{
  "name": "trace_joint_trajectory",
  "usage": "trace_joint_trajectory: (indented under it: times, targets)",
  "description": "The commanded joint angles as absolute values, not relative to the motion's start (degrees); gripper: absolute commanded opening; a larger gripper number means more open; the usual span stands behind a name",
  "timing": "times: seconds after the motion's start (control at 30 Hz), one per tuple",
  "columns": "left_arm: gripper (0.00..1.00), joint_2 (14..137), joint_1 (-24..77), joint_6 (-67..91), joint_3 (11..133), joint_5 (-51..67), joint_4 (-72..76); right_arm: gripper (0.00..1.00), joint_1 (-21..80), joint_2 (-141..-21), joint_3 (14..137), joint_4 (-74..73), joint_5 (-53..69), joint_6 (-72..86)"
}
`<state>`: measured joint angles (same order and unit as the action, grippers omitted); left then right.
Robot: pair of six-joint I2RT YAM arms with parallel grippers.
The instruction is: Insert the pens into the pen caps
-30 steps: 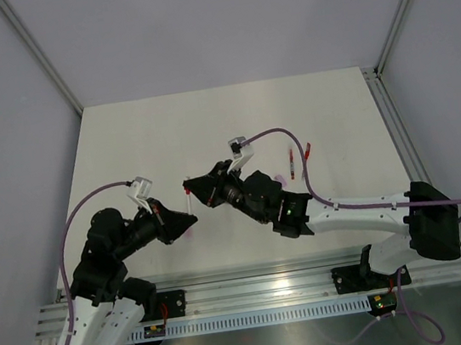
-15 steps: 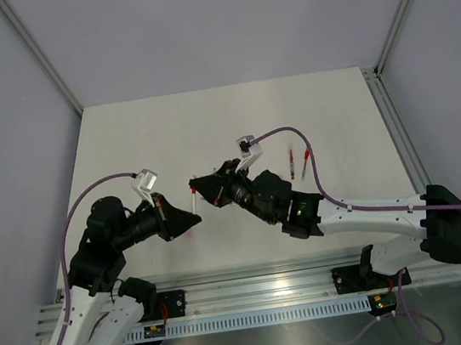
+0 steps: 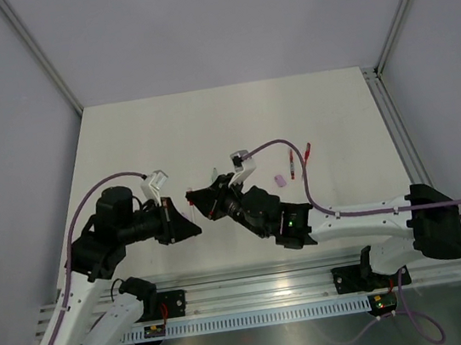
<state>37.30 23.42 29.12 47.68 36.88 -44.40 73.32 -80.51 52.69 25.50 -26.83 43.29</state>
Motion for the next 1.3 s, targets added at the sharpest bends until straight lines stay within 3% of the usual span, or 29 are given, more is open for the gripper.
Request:
trace_joint_trajectory:
  times: [0.0,0.2,0.47,0.67,0.8,1.0,1.27]
  targets:
    - [0.0,38.3,21.8,27.6,56.3,24.9,-14.9,0.0,85.2,-87.2,47.7,5.1,-10.0,46.1]
    - [0.0,38.1,21.8,27.2,55.6,22.4,-16.1,0.0,85.8,-76.6,42.0,3.0,-17.8,47.5]
    - [0.0,38.9,21.8,31.6,51.2,29.3,-10.5,0.0,85.8,-81.3,46.2,4.4,-15.7,46.8]
    - [0.0,35.1,21.8,30.2,47.2,28.2,-14.3,0.0,84.5,-76.5,47.0,3.5,-20.1,45.8]
    - [0.0,30.7,21.8,28.5,45.1,26.7,-17.4,0.01,79.6,-69.9,46.4,1.3,-15.4,41.9]
    - [0.0,25.1,21.8,27.9,37.6,30.4,-17.8,0.38,75.3,-62.1,53.3,-6.3,-13.2,33.2]
    - [0.0,22.5,21.8,29.3,35.2,34.5,-15.6,0.5,72.0,-66.3,64.9,-4.7,-13.6,27.7]
